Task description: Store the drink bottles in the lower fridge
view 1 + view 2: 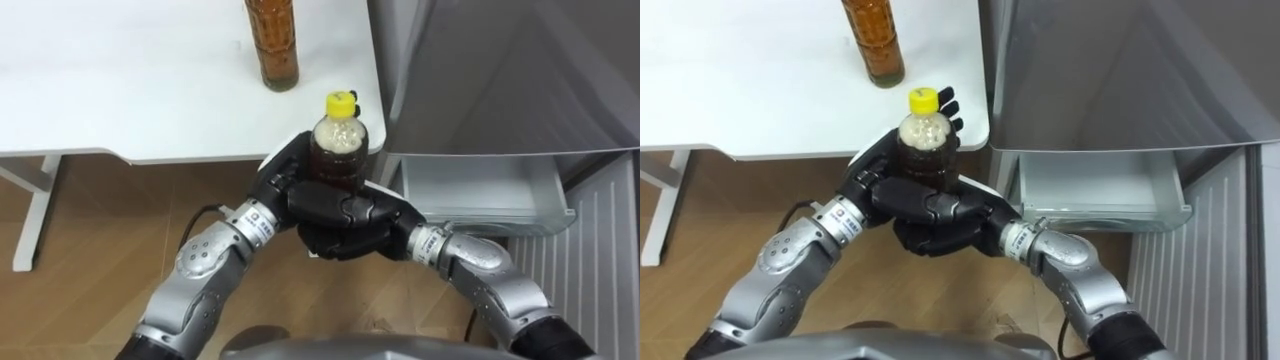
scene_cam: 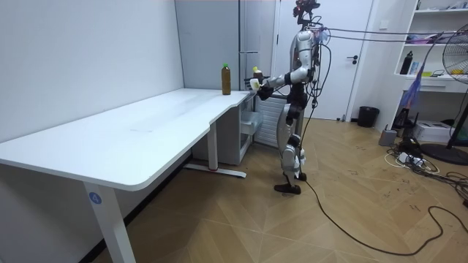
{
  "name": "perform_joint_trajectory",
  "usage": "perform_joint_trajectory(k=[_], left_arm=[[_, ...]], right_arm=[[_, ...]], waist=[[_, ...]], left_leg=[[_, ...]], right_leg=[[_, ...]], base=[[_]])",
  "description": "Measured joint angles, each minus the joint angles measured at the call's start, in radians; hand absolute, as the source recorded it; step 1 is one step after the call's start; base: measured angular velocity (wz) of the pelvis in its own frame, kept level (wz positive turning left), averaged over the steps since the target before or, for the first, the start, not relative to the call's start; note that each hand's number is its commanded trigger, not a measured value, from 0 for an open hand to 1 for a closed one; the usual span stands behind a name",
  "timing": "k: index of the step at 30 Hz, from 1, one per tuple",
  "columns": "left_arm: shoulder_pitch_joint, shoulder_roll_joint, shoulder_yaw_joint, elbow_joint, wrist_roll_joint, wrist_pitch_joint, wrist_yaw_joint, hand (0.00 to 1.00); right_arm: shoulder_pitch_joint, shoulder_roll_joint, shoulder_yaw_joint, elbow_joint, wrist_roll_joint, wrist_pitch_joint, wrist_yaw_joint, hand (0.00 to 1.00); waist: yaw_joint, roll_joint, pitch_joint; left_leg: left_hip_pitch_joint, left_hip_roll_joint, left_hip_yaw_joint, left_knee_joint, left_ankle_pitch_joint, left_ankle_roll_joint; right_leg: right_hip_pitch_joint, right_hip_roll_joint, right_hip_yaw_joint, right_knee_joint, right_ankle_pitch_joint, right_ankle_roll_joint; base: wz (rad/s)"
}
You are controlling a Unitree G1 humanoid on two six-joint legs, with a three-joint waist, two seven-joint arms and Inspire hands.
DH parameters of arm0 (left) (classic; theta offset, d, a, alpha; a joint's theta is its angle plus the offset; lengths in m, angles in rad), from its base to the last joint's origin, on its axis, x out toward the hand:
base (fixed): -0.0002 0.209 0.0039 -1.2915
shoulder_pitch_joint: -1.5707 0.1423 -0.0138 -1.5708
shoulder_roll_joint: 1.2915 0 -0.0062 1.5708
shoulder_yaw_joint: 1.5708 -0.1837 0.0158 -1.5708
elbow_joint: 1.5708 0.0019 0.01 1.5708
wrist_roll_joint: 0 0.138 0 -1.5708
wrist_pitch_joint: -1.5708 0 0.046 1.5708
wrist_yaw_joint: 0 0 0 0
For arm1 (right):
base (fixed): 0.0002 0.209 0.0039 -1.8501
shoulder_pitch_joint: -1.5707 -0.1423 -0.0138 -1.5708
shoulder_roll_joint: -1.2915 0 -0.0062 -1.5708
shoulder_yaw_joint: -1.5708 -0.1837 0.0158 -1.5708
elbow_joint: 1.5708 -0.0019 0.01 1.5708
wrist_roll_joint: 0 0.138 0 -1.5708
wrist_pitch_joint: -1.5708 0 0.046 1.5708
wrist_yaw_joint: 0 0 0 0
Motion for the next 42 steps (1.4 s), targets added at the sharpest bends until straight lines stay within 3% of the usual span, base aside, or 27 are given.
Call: perform_joint_trajectory(k=[8,10,13,20,24,30,34,38,42], left_arm=[[-0.036,-0.003,0.034,-0.114,-0.002,-0.006,0.021,0.00],[-0.051,-0.004,0.041,-0.127,-0.006,-0.033,0.021,0.00],[-0.059,-0.011,0.041,-0.127,-0.006,-0.044,0.021,0.00],[-0.067,-0.021,0.057,-0.155,-0.008,-0.044,0.019,0.00],[-0.067,-0.032,0.062,-0.237,-0.011,-0.049,0.016,0.00],[-0.067,-0.063,0.078,-0.286,-0.010,-0.050,0.014,0.00],[-0.068,-0.058,0.084,-0.364,-0.010,-0.050,0.015,0.00],[-0.068,-0.048,0.144,-0.434,-0.010,-0.072,0.029,0.00],[-0.067,-0.046,0.237,-0.490,-0.008,-0.098,0.042,0.00]], right_arm=[[0.009,0.010,0.002,0.000,0.028,-0.001,0.009,1.00],[0.015,0.013,0.002,0.000,0.028,-0.001,0.009,1.00],[0.019,0.013,0.002,0.000,0.028,-0.001,0.009,1.00],[0.019,0.012,0.002,0.000,0.030,-0.001,0.020,1.00],[0.020,0.012,0.002,0.000,0.027,0.000,0.021,1.00],[0.020,0.008,-0.001,-0.005,0.017,0.001,0.036,1.00],[0.030,-0.017,0.000,-0.027,-0.004,0.002,0.039,1.00],[0.056,-0.018,-0.001,-0.028,-0.006,0.002,0.037,1.00],[0.099,-0.018,-0.046,-0.036,-0.014,0.002,0.038,1.00]], waist=[[0.006,-0.001,-0.0011],[0.006,0.000,-0.0033],[0.007,-0.001,-0.0056],[0.007,-0.003,-0.0081],[0.009,-0.002,-0.0080],[0.010,0.020,-0.0155],[0.030,0.040,-0.0156],[0.036,0.042,-0.0132],[0.065,0.035,-0.0091]], left_leg=[[0.001,0.000,-0.005,0.000,0.000,0.000],[0.004,0.000,-0.004,0.000,0.000,0.000],[0.006,0.000,-0.004,0.002,0.000,0.000],[0.007,0.000,-0.004,0.004,0.000,0.000],[0.014,-0.001,-0.006,0.004,0.001,0.001],[0.015,-0.001,-0.010,0.005,0.000,0.001],[0.013,0.000,-0.009,0.001,0.000,0.001],[0.033,0.000,-0.011,-0.003,0.000,0.001],[0.034,-0.001,-0.009,-0.006,0.001,0.001]], right_leg=[[0.001,0.000,-0.003,0.000,0.000,0.000],[0.004,0.000,-0.003,0.000,0.000,0.000],[0.006,0.000,-0.003,0.000,0.000,0.000],[0.007,0.000,-0.002,0.000,0.000,0.000],[0.014,-0.001,-0.003,0.000,0.000,0.000],[0.018,0.000,-0.006,0.000,0.000,0.000],[0.020,0.001,-0.006,0.000,0.000,0.000],[0.039,0.001,-0.008,-0.001,0.000,0.000],[0.039,0.001,-0.006,-0.001,0.000,0.000]], base=[[0.00],[0.00],[0.00],[0.00],[0.00],[0.01],[0.01],[0.00],[-0.02]])
